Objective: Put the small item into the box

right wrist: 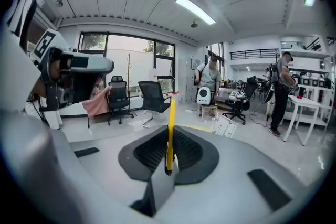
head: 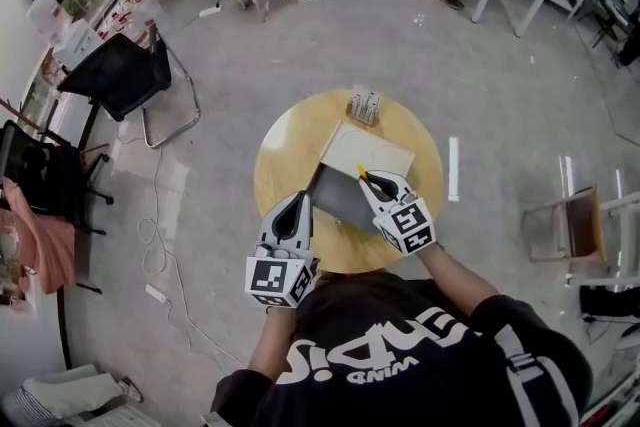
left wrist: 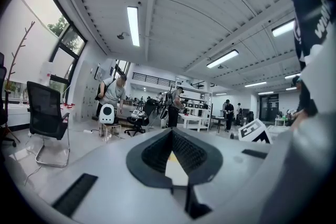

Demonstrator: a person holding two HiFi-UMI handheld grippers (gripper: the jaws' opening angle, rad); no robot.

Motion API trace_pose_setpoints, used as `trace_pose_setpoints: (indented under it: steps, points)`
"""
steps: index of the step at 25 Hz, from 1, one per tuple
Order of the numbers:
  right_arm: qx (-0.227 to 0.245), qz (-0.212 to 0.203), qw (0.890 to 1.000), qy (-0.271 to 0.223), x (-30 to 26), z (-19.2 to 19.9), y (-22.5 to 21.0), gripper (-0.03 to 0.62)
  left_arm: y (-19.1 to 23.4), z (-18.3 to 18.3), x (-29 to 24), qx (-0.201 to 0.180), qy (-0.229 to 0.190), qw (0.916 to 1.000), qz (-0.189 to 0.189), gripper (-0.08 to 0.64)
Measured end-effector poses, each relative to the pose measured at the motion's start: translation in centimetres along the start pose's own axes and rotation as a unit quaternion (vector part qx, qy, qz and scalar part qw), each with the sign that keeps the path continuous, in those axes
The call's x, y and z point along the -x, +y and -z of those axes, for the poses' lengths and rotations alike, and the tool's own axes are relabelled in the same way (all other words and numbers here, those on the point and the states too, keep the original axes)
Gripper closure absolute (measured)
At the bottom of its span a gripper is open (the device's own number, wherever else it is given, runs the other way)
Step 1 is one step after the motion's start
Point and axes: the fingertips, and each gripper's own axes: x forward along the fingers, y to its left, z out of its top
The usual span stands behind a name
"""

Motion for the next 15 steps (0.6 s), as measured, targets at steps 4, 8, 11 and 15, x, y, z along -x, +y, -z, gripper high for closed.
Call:
trace_pose_setpoints:
  steps: [4, 8, 11, 15]
  points:
    - [0.012, -0.016, 0.999, 0.034, -1.8, 2.4, 0.5, 0.566, 0.1, 0.4, 0.0, 0.002, 0.002, 1.0, -0.001, 0.551]
    - [0.027, -0.036, 0.997, 0.067, -3.6, 4.7, 1.1, 0.566, 0.4, 0.5, 0.0, 0.002, 0.002, 1.0, -0.003, 0.551]
    - [0.041, -0.048, 0.993, 0.095, -4.7, 6.3, 1.3, 0.566, 0.7, 0.5, 0.0, 0.003, 0.003, 1.0, -0.005, 0.551]
    - [0.071, -0.062, 0.987, 0.131, -5.7, 8.6, 1.6, 0.566, 0.9, 0.6, 0.1, 0.002, 0.007, 1.0, -0.007, 0.551]
